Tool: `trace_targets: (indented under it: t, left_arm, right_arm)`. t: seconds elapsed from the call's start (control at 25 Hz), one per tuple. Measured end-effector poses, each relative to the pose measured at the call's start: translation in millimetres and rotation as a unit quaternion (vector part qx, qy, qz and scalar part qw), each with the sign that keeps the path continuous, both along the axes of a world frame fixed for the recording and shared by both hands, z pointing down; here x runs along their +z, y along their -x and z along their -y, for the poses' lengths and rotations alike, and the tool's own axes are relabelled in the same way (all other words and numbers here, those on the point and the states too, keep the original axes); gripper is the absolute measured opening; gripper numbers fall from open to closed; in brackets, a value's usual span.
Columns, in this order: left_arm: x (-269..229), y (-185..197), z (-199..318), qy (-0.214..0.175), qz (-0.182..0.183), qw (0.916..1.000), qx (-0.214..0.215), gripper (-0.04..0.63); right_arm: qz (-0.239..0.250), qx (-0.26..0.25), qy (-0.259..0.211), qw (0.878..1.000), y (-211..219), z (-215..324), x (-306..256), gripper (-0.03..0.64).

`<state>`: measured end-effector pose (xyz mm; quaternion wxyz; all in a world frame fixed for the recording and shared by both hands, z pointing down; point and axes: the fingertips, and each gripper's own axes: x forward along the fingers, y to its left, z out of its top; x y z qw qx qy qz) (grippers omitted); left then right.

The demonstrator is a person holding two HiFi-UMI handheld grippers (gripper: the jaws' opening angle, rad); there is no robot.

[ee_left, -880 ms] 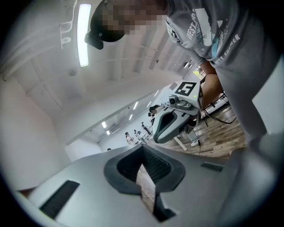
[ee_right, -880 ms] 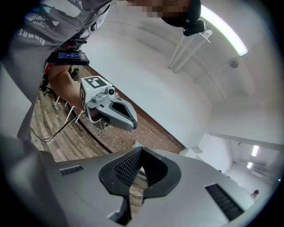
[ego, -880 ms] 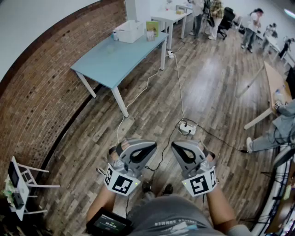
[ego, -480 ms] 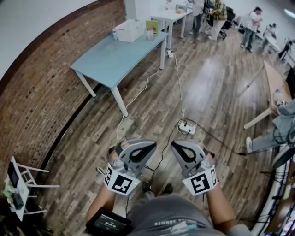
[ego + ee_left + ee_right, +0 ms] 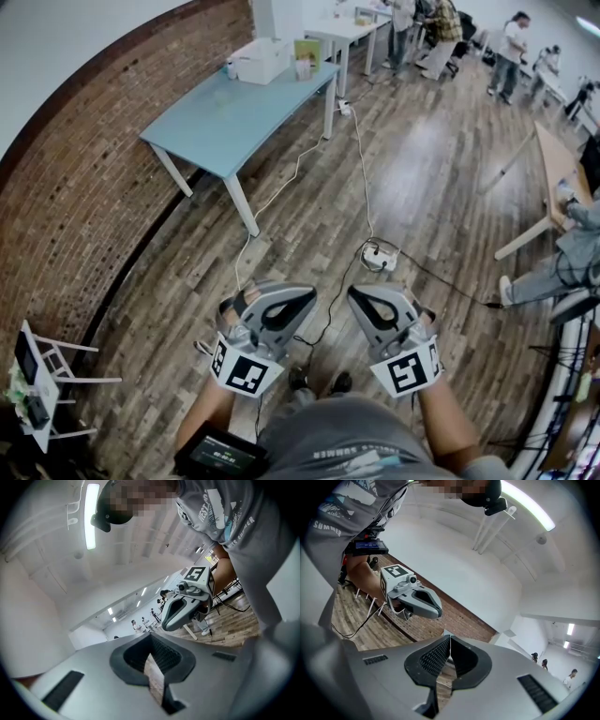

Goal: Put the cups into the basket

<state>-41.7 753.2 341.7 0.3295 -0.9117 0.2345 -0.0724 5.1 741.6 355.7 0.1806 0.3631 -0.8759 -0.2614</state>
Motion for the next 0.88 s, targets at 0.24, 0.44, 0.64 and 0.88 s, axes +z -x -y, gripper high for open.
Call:
trace_targets:
  t: [0.24,0.44,0.64,0.88]
  left_arm:
    - [-2.9,6.0,0.7,-0.005,-0.004,1.0,0.004,-0.002]
    - [1.3,15.2,6.6,0.003,-0.007,1.0,0.006,-0.002]
    - [-1.0,27.9,9.5,-0.003,-0.012,0.9998,0.018,-0.002]
    - [0.3,32.1,19.8,-0.002,-0.014,0.9993,0.034,-0.002]
  right_arm:
    - [0.001,0.004,0.004,1.0,5.8,0.5,0.7,0.014]
    - [0.001,0.009,0.005,1.0,13.4,6.4,2.6,0.014]
    - [0.002,0.018,0.001,1.0,25.9,11.1,2.0,0.014]
    - [-0.003,0.031,-0.009,0.999,33.4,23.2,-3.9,0.014]
